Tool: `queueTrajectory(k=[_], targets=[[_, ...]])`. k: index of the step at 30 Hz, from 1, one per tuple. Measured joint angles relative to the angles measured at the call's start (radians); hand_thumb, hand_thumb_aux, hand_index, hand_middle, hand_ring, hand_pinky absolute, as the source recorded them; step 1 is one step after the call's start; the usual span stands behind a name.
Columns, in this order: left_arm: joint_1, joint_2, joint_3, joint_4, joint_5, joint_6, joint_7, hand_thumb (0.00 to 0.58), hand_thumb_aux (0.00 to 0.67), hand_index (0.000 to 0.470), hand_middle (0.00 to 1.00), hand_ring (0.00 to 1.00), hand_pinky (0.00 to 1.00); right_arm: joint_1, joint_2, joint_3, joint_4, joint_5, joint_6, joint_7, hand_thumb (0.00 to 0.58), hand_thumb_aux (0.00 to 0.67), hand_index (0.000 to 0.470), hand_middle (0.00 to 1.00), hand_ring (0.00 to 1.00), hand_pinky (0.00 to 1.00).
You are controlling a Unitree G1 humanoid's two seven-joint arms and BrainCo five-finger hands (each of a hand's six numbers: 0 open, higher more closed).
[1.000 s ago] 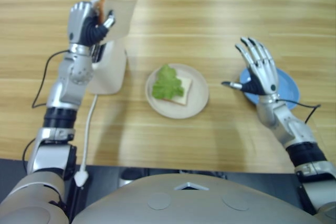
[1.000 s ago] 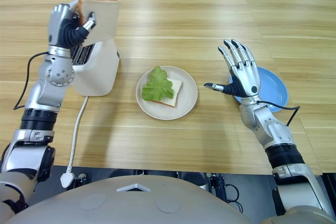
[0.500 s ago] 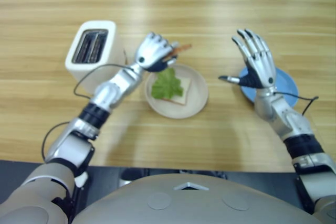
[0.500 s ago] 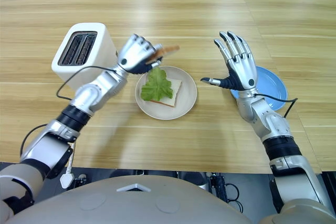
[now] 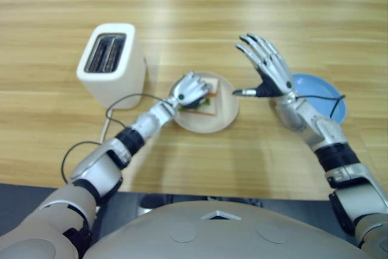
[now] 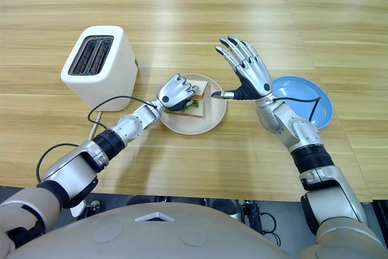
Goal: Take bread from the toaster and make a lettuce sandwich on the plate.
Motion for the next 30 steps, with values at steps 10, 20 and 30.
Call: queueTrajectory(k=[10,20,30], targets=[[-0.009,-0.004,-0.033,-0.004,-0.011,0.036,-0.024,0.580,0.670,0.460,1.00,1.00,1.00,-0.042,0.038,0.049,0.147,0.016,-0.012,0.108,0.000,0.000,0.000,0.00,0.00,0.00],[0.019,-0.021,-0.037,-0.039,-0.126,-0.072,-0.088,0.580,0.670,0.460,1.00,1.00,1.00,-0.265,0.097,0.080,0.439,0.118,-0.061,0.266,0.000,0.000,0.000,0.00,0.00,0.00],[-0.002,-0.054,-0.071,0.036,-0.155,-0.098,-0.101,0.580,0.670,0.460,1.00,1.00,1.00,-0.474,0.063,0.122,0.592,0.144,-0.151,0.414,0.000,0.000,0.000,0.00,0.00,0.00]])
